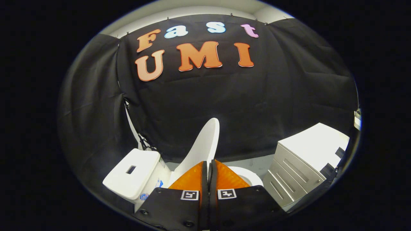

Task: Open the toilet lid.

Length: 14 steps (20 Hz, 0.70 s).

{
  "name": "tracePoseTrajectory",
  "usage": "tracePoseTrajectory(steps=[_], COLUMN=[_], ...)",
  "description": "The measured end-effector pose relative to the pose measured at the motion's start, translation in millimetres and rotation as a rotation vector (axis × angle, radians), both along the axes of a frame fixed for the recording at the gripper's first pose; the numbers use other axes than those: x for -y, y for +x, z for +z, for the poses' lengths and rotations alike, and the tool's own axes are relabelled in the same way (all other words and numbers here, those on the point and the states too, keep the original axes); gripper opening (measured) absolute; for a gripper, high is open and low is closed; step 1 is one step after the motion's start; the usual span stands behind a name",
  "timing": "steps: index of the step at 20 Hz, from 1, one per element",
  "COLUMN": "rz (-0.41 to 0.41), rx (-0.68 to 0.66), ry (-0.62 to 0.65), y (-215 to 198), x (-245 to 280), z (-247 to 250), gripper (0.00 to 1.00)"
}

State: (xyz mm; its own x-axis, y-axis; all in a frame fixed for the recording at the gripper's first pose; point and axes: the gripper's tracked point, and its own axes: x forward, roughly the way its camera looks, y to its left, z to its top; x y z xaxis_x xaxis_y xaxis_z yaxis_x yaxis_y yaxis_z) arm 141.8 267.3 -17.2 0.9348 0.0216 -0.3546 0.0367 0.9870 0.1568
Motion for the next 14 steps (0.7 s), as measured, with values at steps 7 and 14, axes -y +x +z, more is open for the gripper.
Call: tracePoseTrajectory(steps=[7, 14], rz=[0.026, 0.062], rx=[0.026, 0.049], ry=[-0.093, -0.157], y=[0, -3], x=[-64, -131], z=[29, 49], gripper=[0.08, 0.08])
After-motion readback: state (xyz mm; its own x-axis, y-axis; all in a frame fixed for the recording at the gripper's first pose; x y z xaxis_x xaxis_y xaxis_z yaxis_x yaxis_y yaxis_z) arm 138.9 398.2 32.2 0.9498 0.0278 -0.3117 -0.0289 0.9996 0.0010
